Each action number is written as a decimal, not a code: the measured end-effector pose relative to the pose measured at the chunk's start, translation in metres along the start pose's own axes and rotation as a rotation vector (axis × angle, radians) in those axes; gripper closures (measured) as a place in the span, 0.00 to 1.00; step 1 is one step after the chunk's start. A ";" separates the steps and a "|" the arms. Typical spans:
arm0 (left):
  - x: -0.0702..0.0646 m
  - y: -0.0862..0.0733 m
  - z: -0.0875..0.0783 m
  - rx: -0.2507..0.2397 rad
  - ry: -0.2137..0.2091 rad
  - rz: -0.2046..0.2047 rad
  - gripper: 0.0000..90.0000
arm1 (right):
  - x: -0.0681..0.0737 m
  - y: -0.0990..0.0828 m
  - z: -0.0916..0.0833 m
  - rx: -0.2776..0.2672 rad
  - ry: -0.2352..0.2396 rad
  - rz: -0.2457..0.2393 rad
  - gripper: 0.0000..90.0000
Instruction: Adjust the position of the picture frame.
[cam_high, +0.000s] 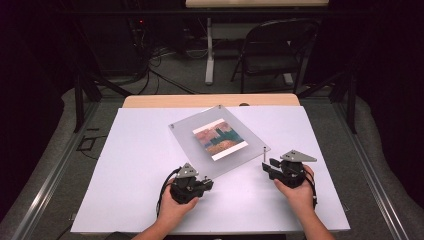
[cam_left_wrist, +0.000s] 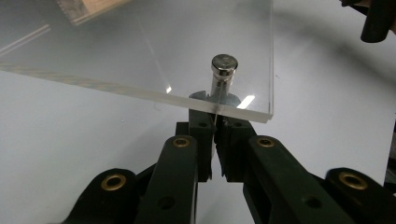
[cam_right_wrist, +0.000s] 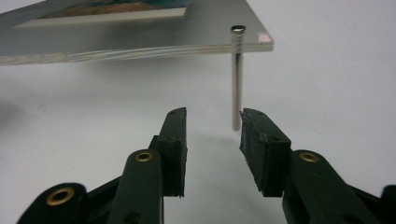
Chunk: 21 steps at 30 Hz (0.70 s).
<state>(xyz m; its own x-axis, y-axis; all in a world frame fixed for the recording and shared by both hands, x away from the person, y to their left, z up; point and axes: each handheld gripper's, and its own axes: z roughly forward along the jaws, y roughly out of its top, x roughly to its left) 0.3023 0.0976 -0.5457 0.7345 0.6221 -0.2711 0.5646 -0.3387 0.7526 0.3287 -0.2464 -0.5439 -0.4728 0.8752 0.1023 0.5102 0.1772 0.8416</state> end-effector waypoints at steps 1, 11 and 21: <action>0.001 0.000 -0.002 -0.005 0.003 -0.003 0.95 | -0.001 0.002 0.003 0.001 -0.003 -0.007 0.68; 0.008 -0.004 -0.014 -0.032 0.046 -0.025 0.95 | 0.000 0.015 0.037 0.016 0.005 -0.065 0.78; 0.013 -0.004 -0.023 -0.042 0.073 -0.018 0.95 | 0.006 0.019 0.045 0.035 0.052 -0.094 0.94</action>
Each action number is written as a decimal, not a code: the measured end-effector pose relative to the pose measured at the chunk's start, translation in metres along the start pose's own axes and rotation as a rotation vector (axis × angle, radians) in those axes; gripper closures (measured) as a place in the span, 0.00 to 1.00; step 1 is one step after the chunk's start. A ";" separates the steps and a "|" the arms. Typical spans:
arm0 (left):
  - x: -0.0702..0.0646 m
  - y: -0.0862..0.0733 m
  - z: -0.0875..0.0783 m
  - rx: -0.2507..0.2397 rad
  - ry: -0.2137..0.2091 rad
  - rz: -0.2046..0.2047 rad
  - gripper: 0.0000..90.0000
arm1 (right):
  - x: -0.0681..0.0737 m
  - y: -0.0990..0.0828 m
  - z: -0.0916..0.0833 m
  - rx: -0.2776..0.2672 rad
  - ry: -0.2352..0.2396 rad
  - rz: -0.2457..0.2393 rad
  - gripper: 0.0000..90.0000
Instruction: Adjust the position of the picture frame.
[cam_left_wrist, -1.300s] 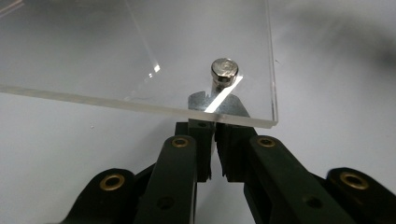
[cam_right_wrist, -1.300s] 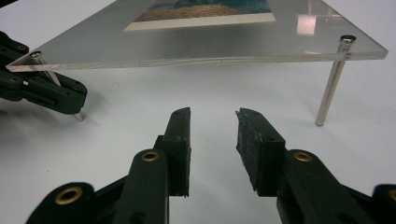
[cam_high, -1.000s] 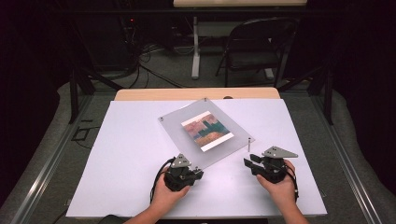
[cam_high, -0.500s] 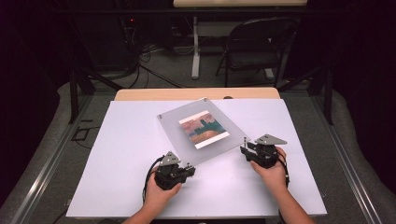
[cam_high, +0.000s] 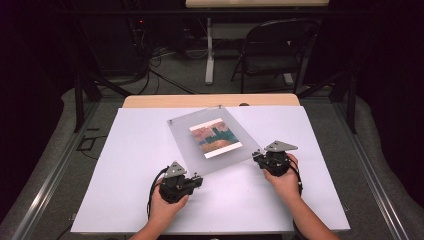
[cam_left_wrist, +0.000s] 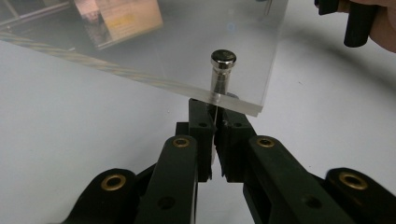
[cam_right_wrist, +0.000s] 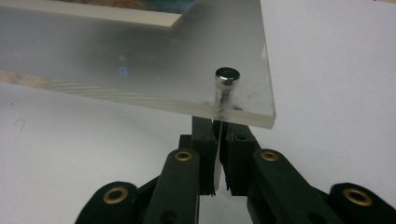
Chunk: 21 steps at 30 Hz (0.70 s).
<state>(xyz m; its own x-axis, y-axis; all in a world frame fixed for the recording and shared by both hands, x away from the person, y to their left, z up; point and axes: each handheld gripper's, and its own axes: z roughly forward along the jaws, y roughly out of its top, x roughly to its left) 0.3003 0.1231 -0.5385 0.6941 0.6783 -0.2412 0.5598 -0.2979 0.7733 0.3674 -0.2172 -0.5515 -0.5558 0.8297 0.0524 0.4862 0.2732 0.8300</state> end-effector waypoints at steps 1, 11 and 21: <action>0.000 0.000 -0.001 -0.005 0.008 0.001 0.95 | 0.001 0.000 0.000 0.001 0.005 0.006 0.94; 0.005 0.004 -0.013 -0.026 0.024 0.014 0.95 | 0.006 -0.003 -0.001 0.007 0.044 0.045 0.95; 0.026 0.005 -0.026 -0.052 0.080 -0.014 0.95 | 0.024 -0.006 -0.006 -0.005 0.100 0.056 0.95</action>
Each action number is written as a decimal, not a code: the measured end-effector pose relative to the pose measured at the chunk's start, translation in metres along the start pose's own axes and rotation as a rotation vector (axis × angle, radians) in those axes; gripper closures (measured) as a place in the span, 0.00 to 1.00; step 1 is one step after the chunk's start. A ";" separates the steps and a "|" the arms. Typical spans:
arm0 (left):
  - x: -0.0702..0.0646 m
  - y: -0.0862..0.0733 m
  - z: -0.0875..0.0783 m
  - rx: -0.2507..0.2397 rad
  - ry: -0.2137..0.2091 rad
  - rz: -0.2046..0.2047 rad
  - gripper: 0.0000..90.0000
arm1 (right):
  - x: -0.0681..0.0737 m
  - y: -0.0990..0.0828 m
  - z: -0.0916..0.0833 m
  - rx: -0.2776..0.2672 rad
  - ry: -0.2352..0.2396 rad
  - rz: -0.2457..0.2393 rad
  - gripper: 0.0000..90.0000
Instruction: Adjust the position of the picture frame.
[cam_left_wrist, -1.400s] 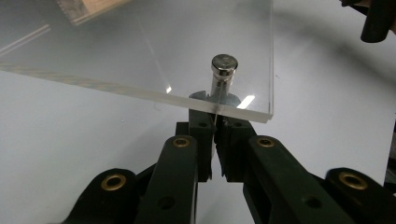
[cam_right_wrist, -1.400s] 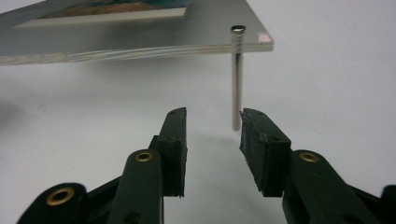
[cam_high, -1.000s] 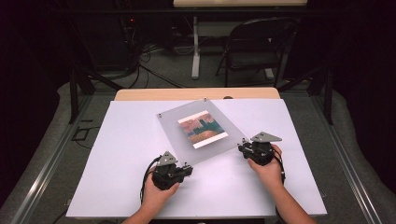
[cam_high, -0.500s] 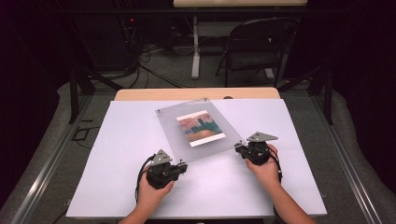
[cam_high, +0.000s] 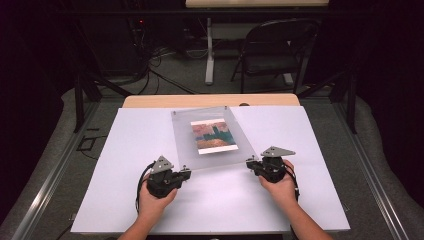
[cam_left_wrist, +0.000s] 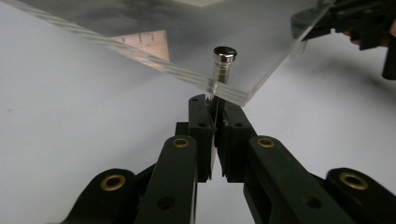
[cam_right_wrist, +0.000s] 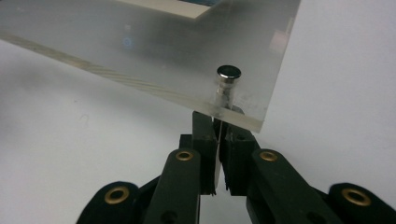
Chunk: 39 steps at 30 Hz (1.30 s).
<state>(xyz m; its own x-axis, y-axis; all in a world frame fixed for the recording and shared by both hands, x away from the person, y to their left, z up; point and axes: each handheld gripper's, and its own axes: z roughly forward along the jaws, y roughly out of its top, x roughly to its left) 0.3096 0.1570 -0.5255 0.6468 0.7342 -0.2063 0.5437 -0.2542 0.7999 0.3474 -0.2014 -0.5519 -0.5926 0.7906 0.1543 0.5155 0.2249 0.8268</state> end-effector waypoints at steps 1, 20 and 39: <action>0.003 0.000 -0.001 -0.004 0.011 -0.006 0.95 | 0.003 0.000 0.000 -0.003 0.007 0.003 0.95; 0.032 0.001 0.016 0.014 0.064 -0.074 0.94 | 0.018 0.002 0.007 -0.002 0.019 -0.029 0.95; 0.030 0.000 0.035 0.058 0.047 -0.056 0.94 | 0.006 -0.002 0.008 0.030 -0.024 -0.016 0.95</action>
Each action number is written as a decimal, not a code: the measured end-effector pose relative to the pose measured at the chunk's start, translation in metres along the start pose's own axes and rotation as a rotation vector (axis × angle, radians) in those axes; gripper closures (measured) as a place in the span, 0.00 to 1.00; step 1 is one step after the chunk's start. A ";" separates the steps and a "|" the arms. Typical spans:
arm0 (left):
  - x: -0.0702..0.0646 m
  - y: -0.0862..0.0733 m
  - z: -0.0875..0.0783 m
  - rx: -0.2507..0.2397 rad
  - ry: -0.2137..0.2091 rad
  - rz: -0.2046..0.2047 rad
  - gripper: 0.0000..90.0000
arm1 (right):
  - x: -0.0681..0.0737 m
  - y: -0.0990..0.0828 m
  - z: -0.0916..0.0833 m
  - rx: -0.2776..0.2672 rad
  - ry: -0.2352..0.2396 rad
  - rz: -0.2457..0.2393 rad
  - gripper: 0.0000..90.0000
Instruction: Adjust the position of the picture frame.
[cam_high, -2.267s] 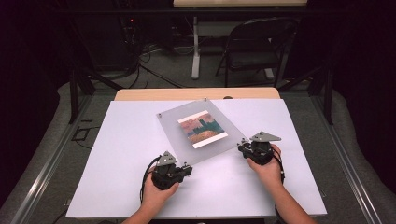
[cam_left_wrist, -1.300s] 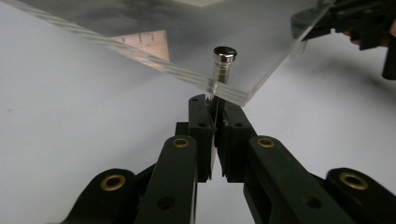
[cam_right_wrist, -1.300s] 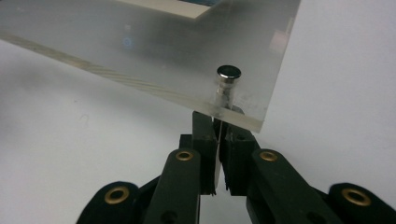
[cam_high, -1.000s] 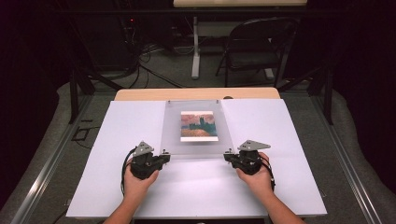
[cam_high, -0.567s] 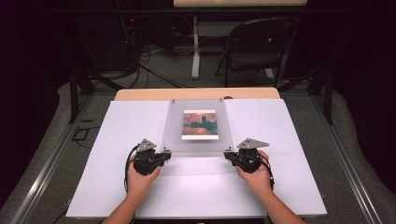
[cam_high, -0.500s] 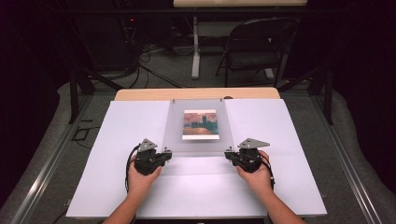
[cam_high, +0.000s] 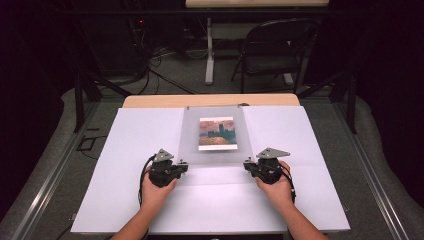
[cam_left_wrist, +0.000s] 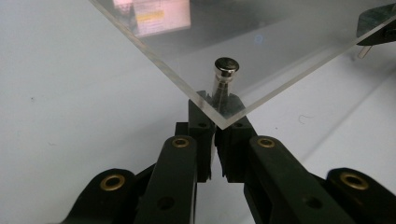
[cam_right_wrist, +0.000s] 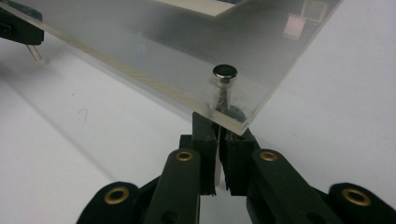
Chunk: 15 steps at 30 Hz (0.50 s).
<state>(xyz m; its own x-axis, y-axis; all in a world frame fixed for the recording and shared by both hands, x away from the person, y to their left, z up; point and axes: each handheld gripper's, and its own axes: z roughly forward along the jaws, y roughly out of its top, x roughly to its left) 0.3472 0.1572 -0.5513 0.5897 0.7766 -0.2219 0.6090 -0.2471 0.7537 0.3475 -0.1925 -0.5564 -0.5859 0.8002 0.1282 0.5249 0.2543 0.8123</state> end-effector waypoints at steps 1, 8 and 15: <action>0.000 0.000 0.000 0.005 -0.001 0.001 0.94 | 0.000 0.000 0.000 0.001 -0.002 -0.003 0.95; 0.005 -0.002 0.001 0.017 0.002 -0.003 0.94 | 0.002 -0.002 0.004 0.010 0.002 -0.016 0.95; 0.004 -0.003 0.003 0.025 -0.001 0.001 0.94 | 0.002 -0.004 0.004 0.016 0.008 0.001 0.95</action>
<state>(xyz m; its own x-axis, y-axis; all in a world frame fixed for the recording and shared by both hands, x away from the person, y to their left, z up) 0.3497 0.1596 -0.5560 0.5909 0.7756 -0.2220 0.6216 -0.2623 0.7381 0.3471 -0.1900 -0.5623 -0.5900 0.7963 0.1335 0.5355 0.2622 0.8028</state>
